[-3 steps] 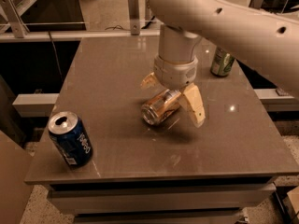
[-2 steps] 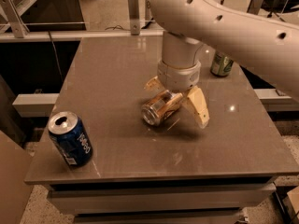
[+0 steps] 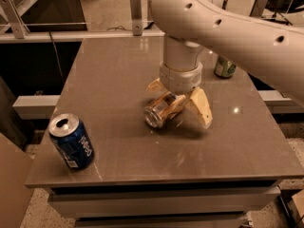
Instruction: Place orange can upright
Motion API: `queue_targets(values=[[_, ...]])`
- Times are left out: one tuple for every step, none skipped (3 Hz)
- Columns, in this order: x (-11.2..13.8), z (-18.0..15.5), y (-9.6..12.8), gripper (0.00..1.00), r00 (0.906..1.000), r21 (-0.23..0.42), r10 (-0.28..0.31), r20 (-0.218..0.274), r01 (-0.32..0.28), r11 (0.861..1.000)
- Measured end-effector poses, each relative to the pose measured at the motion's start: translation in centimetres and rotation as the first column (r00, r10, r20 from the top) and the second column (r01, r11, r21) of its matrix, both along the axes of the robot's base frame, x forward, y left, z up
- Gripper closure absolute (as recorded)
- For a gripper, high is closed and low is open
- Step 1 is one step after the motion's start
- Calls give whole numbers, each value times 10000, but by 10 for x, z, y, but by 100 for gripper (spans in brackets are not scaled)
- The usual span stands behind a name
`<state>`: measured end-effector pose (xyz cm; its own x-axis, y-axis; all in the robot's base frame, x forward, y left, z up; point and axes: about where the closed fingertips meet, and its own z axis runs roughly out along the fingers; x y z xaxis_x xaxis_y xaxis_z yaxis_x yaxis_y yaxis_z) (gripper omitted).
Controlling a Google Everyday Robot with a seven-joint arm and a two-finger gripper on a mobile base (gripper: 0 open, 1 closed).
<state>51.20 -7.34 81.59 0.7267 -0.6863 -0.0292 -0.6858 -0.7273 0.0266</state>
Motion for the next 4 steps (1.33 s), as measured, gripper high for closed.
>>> queue_targets(values=[[4, -2, -5, 0, 9993, -82, 266, 264, -264, 9996], [7, -5, -8, 0, 9977, -143, 492, 473, -486, 9987], [9, -4, -10, 19, 9961, -173, 612, 629, -603, 9980], [11, -4, -12, 42, 9953, -194, 661, 706, -649, 9977]])
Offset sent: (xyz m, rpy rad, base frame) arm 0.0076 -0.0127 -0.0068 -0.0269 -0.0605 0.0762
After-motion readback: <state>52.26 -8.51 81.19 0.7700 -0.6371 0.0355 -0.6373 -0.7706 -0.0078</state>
